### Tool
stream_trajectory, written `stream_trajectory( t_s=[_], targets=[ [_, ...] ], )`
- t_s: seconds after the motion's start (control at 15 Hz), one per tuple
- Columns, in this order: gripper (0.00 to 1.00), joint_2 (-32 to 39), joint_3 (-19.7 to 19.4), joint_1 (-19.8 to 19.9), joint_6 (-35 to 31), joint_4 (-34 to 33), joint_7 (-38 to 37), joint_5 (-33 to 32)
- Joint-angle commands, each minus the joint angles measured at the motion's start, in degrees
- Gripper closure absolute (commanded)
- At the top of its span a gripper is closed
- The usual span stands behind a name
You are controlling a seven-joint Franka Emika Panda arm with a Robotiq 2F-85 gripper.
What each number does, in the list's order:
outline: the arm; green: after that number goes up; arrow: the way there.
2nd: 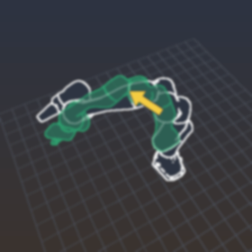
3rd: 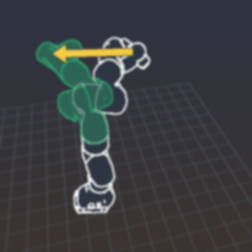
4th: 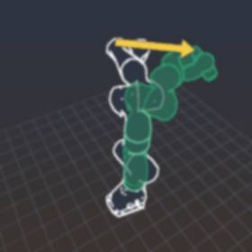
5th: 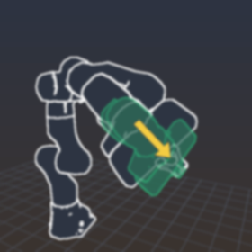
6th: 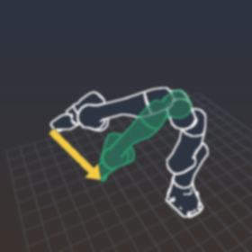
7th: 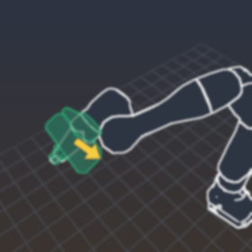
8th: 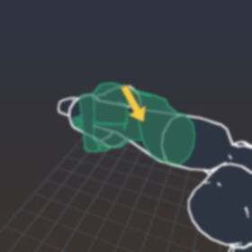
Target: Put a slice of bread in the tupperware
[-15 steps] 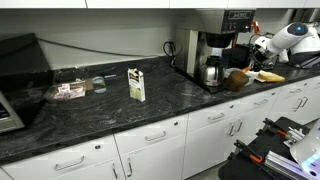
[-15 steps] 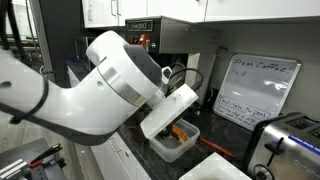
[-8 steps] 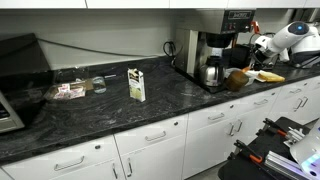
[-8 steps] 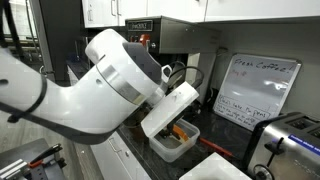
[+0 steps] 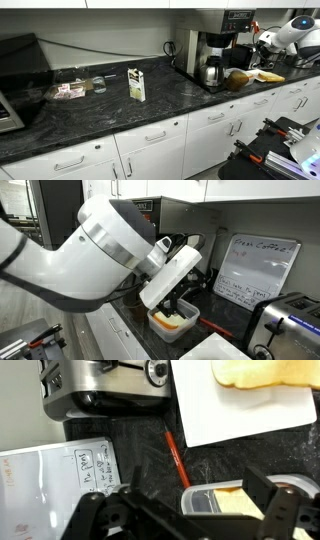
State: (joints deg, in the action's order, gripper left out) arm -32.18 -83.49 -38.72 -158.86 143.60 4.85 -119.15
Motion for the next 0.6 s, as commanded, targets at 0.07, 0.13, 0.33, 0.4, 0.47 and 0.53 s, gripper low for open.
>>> stream_trajectory(
  t_s=[0.07, 0.13, 0.33, 0.4, 0.47, 0.53],
  targets=[
    [0.00, 7.11, 6.84, 7.53, -0.95, 0.89, -0.28, 2.04],
    [0.00, 7.74, 8.10, 8.71, -1.06, 0.89, -0.80, 1.85],
    [0.00, 5.31, 10.92, 9.93, 2.05, 1.52, -0.02, 2.44],
    [0.00, 5.64, 12.07, 10.54, 2.36, 1.64, -0.11, 3.39],
    [0.00, 5.00, 9.40, 8.39, 0.79, 0.96, -0.94, 1.26],
    [0.00, 4.99, 10.06, 8.49, 1.45, 1.05, -0.93, 1.83]
  ],
)
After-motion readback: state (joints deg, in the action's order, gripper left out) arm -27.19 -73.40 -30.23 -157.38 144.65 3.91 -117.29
